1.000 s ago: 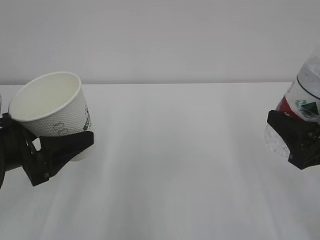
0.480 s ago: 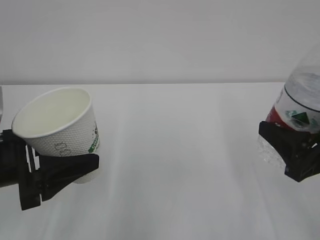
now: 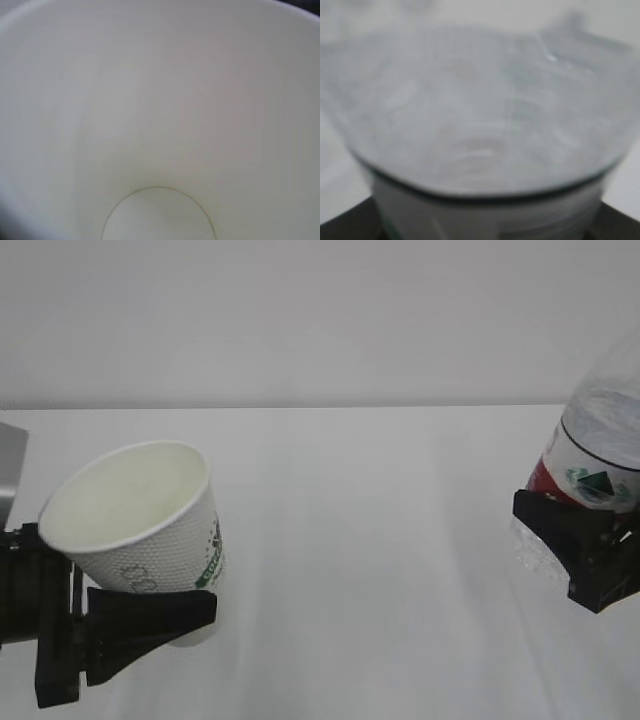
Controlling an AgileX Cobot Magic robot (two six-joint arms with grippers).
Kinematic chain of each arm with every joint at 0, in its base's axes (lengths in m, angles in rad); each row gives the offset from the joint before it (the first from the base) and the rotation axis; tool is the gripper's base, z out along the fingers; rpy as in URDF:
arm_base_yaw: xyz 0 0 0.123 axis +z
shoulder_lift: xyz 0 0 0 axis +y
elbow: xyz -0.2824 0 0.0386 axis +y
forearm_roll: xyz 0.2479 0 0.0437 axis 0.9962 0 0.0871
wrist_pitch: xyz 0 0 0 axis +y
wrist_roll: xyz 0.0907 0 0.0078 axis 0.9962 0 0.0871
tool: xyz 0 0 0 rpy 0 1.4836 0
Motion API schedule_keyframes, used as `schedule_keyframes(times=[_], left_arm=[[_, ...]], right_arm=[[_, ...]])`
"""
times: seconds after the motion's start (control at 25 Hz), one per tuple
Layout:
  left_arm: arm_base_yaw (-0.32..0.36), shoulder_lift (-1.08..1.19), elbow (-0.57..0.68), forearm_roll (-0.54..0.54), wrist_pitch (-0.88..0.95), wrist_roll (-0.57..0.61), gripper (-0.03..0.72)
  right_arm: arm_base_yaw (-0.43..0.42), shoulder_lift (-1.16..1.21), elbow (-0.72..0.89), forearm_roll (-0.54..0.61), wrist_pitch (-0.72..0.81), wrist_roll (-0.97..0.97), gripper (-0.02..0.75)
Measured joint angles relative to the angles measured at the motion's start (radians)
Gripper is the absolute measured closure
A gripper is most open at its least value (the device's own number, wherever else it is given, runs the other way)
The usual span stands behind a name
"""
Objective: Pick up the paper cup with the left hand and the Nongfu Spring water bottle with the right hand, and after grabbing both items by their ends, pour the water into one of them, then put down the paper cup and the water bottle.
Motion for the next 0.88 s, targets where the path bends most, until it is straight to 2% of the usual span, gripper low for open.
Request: schedule_keyframes(times=[0.2,0.48,0.72,0.88], left_arm=[[-0.08,0.0,0.0,0.005,0.083,0.0,0.103],[-0.201,0.0,0.0,0.002,0.102,0.0,0.103],[-0.295,0.0,-0.004,-0.079,0.111,0.045,0.103],[-0.369,0.0,-0.042,-0.113,0.197,0.055,0.103]], right_arm=[[0.0,0.0,0.0,-0.032,0.0,0.0,0.288],[0.0,0.0,0.0,-0.036,0.0,0.002,0.288],[0.0,0.0,0.0,-0.055,0.001,0.004,0.288],[0.0,0.0,0.0,-0.062,0.001,0.008,0.288]])
